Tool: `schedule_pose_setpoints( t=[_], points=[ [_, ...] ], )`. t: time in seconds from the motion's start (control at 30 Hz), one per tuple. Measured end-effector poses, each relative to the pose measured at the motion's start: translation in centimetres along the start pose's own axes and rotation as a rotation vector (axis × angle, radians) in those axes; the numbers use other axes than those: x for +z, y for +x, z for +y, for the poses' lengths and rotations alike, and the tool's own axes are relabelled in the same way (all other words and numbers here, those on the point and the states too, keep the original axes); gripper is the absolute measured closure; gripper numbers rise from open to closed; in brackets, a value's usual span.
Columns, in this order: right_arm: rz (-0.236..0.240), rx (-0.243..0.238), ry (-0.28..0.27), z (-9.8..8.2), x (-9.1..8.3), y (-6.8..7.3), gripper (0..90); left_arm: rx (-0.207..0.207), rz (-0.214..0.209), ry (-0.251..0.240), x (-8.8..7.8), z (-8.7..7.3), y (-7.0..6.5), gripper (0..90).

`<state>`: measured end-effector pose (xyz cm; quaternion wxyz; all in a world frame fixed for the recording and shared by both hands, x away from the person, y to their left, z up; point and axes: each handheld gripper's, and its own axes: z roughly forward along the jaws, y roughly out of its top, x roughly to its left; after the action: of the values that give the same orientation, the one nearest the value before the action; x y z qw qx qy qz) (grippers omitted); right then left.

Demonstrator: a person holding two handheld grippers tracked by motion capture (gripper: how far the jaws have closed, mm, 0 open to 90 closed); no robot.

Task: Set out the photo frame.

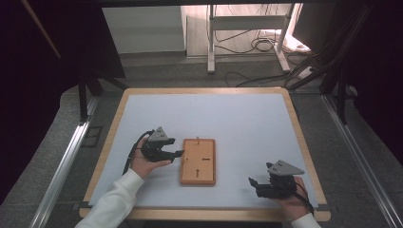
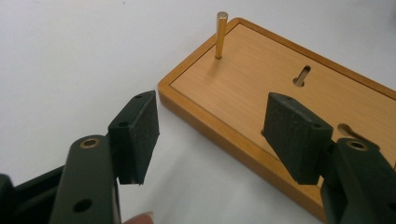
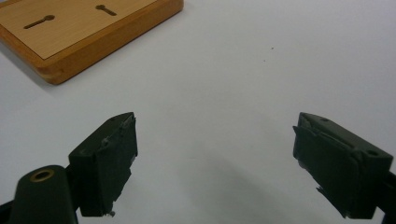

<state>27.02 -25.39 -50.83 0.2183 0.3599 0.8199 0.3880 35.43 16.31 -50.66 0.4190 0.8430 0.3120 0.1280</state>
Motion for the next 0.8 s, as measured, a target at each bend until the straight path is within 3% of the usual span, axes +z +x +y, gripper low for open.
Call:
schedule_pose_setpoints(
  t=[0.43, 0.57, 0.8],
  points=[
    [0.040, -0.061, 0.019, 0.4, 0.7, 1.8, 14.0, 0.028, -0.019, 0.018, 2.6, 2.6, 0.5, 37.5],
    [0.041, -0.054, 0.016, 0.4, 0.6, 1.7, 14.0, 0.028, -0.049, 0.024, 4.2, 3.2, 0.5, 39.0],
    [0.042, -0.051, 0.019, 0.3, 0.6, 1.6, 14.0, 0.049, -0.060, 0.036, 5.9, 3.8, 0.4, 44.6]
  ],
)
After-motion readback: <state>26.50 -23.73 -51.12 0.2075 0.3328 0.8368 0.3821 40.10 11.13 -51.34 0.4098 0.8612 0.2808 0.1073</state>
